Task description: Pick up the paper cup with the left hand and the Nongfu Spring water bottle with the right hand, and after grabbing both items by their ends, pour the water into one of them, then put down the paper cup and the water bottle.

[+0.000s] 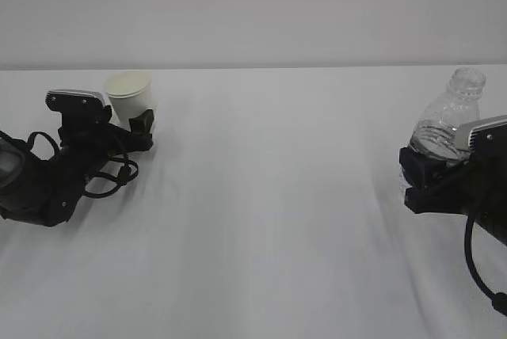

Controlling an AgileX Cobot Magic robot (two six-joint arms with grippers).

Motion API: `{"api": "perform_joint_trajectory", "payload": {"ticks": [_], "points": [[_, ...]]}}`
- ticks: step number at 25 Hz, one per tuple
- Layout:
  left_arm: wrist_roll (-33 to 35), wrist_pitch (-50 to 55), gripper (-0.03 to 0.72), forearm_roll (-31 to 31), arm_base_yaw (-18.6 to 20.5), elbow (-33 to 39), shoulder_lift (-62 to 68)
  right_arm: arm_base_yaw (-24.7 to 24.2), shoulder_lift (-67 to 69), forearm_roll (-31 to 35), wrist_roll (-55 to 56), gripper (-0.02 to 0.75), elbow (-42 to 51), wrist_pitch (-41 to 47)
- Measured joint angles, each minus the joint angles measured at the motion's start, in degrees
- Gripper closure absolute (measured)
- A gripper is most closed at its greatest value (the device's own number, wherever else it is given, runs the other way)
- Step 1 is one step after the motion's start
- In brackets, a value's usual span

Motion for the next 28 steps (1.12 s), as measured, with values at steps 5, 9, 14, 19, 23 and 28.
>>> {"api": "perform_joint_trajectory", "payload": {"ticks": [5, 9, 14, 19, 23, 28], "points": [[0.00, 0.00, 0.042, 1.40, 0.22, -1.41, 0.05, 0.00, 0.00, 0.00, 0.00, 0.318, 0.00, 0.00], [0.00, 0.00, 0.042, 2.12, 0.22, -2.54, 0.25, 0.00, 0.00, 0.00, 0.00, 0.318, 0.00, 0.00], [0.00, 0.00, 0.042, 2.33, 0.30, -4.29, 0.82, 0.00, 0.00, 0.00, 0.00, 0.318, 0.00, 0.00], [0.00, 0.00, 0.042, 2.33, 0.44, -6.09, 0.82, 0.00, 0.00, 0.00, 0.00, 0.318, 0.00, 0.00], [0.00, 0.00, 0.042, 2.45, 0.44, -6.54, 0.82, 0.00, 0.00, 0.00, 0.00, 0.318, 0.00, 0.00], [0.00, 0.00, 0.042, 2.51, 0.44, -6.54, 0.82, 0.00, 0.00, 0.00, 0.00, 0.318, 0.00, 0.00]]}}
